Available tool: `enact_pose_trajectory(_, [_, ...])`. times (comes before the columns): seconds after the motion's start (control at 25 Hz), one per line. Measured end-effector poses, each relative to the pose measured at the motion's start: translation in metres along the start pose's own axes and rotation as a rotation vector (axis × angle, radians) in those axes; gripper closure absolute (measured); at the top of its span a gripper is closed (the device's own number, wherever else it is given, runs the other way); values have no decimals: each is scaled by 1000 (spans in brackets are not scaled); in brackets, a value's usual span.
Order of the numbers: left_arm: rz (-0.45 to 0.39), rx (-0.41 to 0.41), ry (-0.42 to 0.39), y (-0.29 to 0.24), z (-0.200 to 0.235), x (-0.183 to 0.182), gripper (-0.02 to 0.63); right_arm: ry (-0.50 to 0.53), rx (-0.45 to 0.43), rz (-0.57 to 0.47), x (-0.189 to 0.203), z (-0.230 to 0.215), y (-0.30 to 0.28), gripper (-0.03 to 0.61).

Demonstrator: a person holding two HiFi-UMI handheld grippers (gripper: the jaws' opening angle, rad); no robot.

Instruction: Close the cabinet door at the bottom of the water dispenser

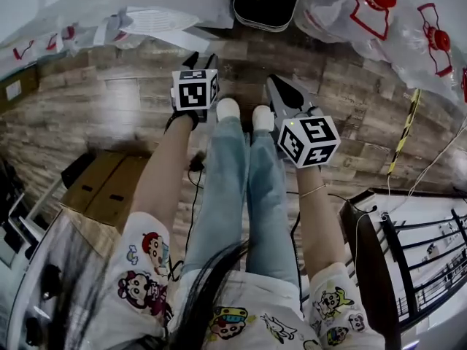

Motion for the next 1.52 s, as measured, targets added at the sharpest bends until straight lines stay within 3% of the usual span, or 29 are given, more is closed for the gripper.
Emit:
enact_pose_trajectory(0.76, [23, 92, -112, -53, -17, -60, 399, -168, 119, -43, -25, -57, -20, 568])
enact_pose_trajectory(1.16, [28, 105, -103, -56, -17, -62, 387, -162, 129, -42, -31, -56, -21, 568])
enact_pose_trajectory(1.52, [1, 142, -118, -16, -36, -69, 387, -104, 132, -71, -57, -37, 7, 568])
Point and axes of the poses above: the fingertips, and each gripper's own axes: y backward along the fingers, z to its left, x out of its underside, the point moved 2 cm from there along y, backward along the fingers, and after that the axes turned 6 degrees about x, right-handed, at the moved point
